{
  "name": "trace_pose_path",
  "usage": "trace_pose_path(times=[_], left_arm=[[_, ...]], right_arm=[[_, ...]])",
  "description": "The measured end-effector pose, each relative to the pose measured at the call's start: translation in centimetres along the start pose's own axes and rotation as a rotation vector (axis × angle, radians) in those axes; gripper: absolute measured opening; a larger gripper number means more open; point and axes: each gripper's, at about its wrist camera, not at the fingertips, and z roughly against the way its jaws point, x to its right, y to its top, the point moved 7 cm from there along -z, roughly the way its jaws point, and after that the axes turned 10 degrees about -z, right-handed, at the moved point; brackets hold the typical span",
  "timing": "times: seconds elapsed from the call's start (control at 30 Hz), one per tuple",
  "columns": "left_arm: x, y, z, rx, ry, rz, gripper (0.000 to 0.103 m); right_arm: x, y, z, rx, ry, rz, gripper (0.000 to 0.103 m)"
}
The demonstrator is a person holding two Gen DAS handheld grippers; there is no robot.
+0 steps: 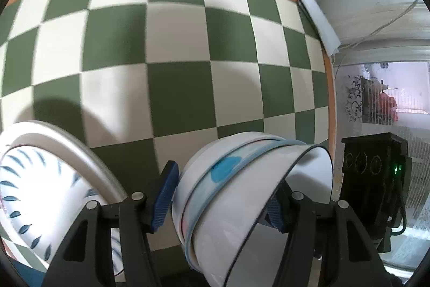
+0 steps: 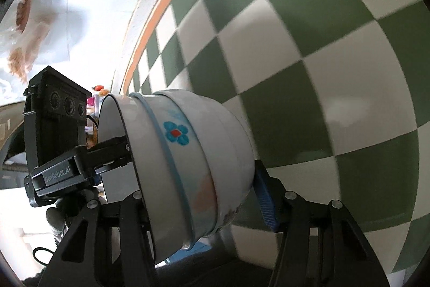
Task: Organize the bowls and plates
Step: 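Carry the bowl stack onto the plate stack with both grippers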
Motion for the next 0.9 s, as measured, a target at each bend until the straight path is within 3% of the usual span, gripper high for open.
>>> trace_pose_path(times=[0.37,0.9], left_arm=[[-5.2,-2.1,6.5,0.063,0.034,0.028,0.057],[-15.0,-6.1,9.8,0.094,0.058,0.185,0.057]], right_arm=[[-7.9,-2.8,-5.3,-0.02,-0.026,0.101,0.058],[-12.6,-7.6,-13.4,-0.15,-0.05,0.174,0.057]])
